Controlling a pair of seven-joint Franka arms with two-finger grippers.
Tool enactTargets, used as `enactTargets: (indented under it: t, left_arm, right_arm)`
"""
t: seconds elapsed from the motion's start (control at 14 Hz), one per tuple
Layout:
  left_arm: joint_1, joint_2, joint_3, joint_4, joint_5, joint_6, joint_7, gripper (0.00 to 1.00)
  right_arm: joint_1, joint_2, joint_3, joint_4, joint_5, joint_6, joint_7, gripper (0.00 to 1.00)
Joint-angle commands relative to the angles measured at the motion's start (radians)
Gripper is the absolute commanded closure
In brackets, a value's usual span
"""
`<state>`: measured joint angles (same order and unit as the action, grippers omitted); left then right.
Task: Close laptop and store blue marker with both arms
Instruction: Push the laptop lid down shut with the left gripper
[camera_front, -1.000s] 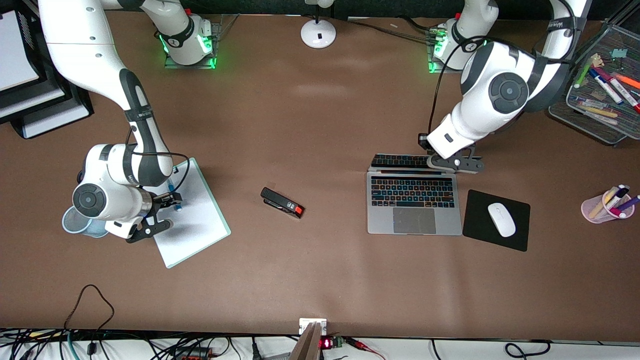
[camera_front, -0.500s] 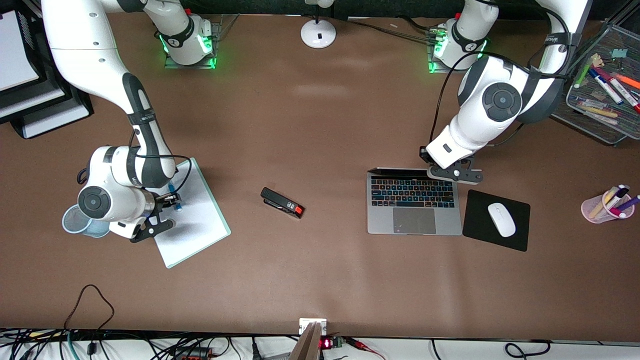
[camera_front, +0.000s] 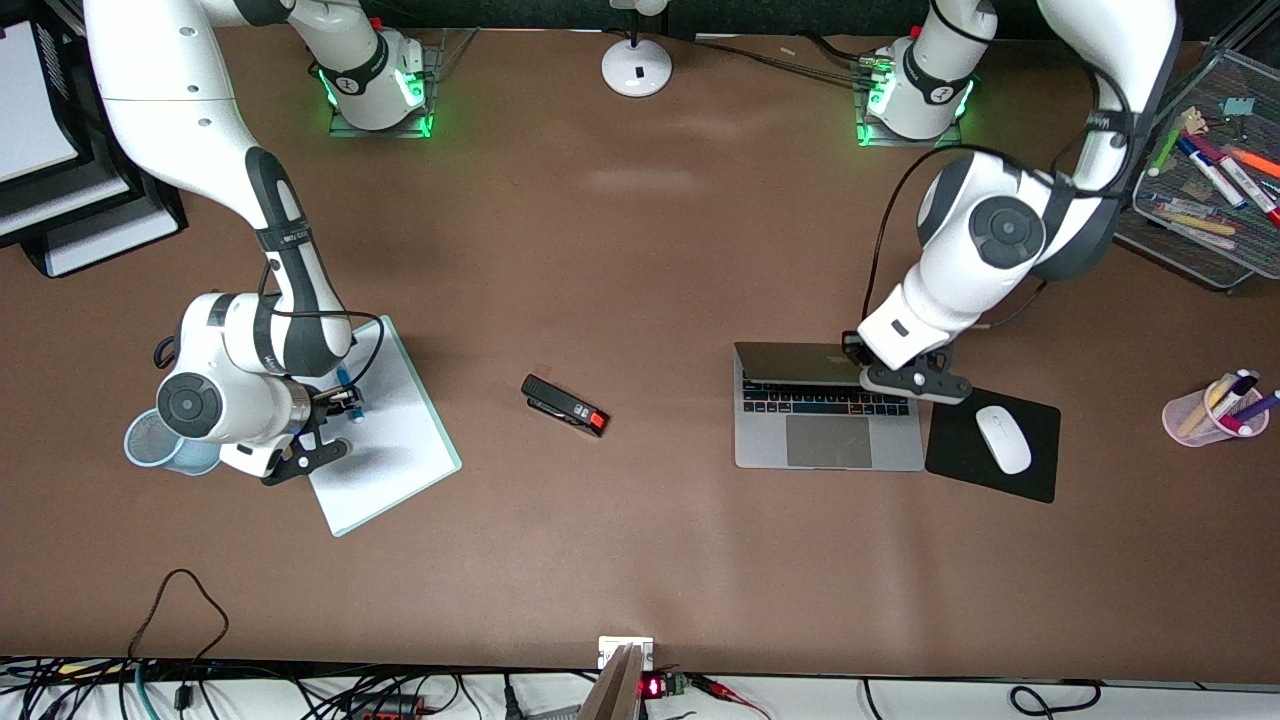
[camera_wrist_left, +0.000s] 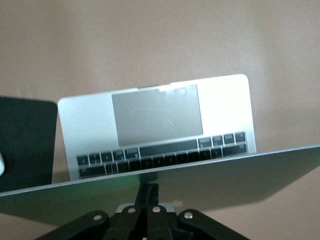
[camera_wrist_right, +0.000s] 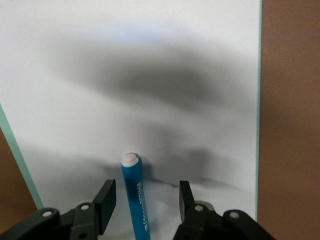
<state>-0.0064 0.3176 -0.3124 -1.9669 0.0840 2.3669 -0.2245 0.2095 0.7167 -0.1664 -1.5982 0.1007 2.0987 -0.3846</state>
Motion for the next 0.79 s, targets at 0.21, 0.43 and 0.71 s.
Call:
enactTargets:
  t: [0.21, 0.43, 0.71]
  left_arm:
    - [-0.001, 0.179, -0.002, 0.161, 0.129, 0.063, 0.01, 1.0]
    - [-0.001, 0.23, -0.002, 0.174, 0.155, 0.127, 0.008, 1.0]
    - [-0.006, 0.313, 0.029, 0.177, 0.195, 0.244, 0.01, 1.0]
  right_arm:
    - [-0.001, 0.01, 0.007, -0.003, 0.02, 0.032, -0.014, 0.43]
    - [0.001, 0.01, 0.008, -0.003, 0.02, 0.04, -0.013, 0.43]
    - [0.001, 0.016, 0.008, -0.002, 0.02, 0.04, -0.014, 0.45]
